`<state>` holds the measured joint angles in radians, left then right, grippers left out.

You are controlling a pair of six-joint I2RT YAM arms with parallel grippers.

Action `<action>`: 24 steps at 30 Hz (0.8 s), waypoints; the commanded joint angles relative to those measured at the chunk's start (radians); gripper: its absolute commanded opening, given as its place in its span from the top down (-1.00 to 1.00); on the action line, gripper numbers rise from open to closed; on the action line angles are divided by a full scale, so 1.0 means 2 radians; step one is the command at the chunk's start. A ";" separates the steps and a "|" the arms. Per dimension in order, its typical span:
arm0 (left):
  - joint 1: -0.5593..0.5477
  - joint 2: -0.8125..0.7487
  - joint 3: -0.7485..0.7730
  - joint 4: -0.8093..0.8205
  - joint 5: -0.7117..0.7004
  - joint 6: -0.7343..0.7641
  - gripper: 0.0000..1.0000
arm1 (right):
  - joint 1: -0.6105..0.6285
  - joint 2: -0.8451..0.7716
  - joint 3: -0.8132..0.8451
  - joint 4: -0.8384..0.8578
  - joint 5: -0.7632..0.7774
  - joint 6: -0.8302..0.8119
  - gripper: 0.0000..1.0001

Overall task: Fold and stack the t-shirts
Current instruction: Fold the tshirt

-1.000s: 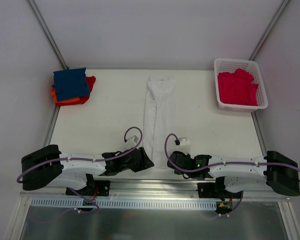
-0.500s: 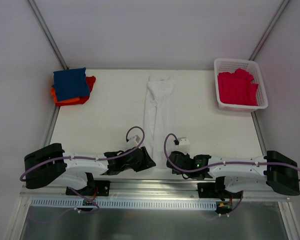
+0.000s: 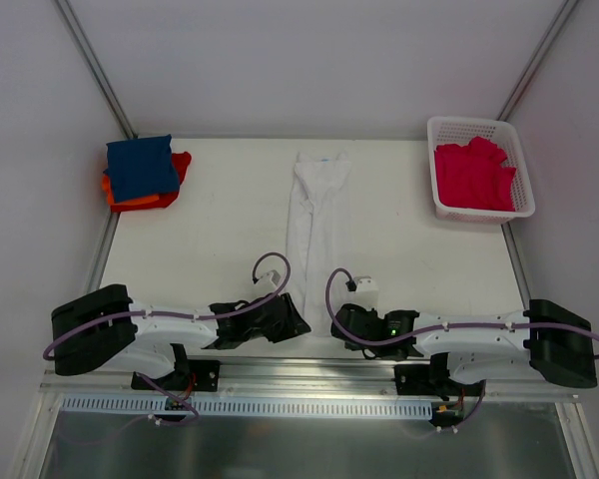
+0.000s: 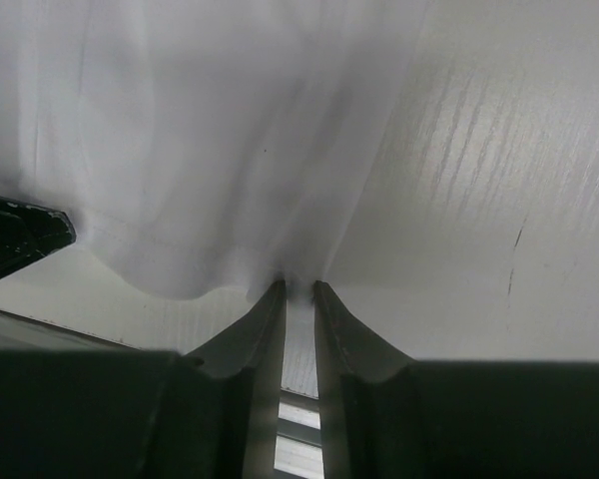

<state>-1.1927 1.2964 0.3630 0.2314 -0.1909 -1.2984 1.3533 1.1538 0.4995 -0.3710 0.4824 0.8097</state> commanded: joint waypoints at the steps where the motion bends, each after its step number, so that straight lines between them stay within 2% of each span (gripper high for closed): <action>1: -0.007 0.031 -0.014 -0.087 0.002 0.013 0.24 | 0.005 0.008 -0.005 0.014 0.003 0.021 0.59; 4: -0.007 0.041 -0.009 -0.086 0.005 0.015 0.25 | 0.006 0.012 -0.012 0.024 -0.003 0.024 0.63; 8: -0.007 0.050 -0.004 -0.086 0.009 0.014 0.41 | 0.008 0.012 -0.014 0.024 -0.002 0.025 0.76; 11: -0.007 0.054 -0.004 -0.087 0.011 0.014 0.66 | 0.008 0.011 -0.014 0.022 0.000 0.025 0.87; 12: -0.007 0.055 -0.004 -0.087 0.012 0.013 0.87 | 0.008 0.010 -0.014 0.021 -0.001 0.027 0.90; 14: -0.007 0.055 -0.004 -0.087 0.012 0.013 0.98 | 0.008 0.010 -0.014 0.020 -0.001 0.026 0.97; 24: -0.007 0.060 0.016 -0.091 0.013 0.032 1.00 | 0.008 -0.006 0.003 -0.015 0.018 0.018 0.99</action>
<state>-1.1923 1.3697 0.4118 0.2375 -0.1684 -1.2934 1.3605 1.1660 0.4870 -0.3386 0.4854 0.8371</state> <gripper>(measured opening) 0.054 0.011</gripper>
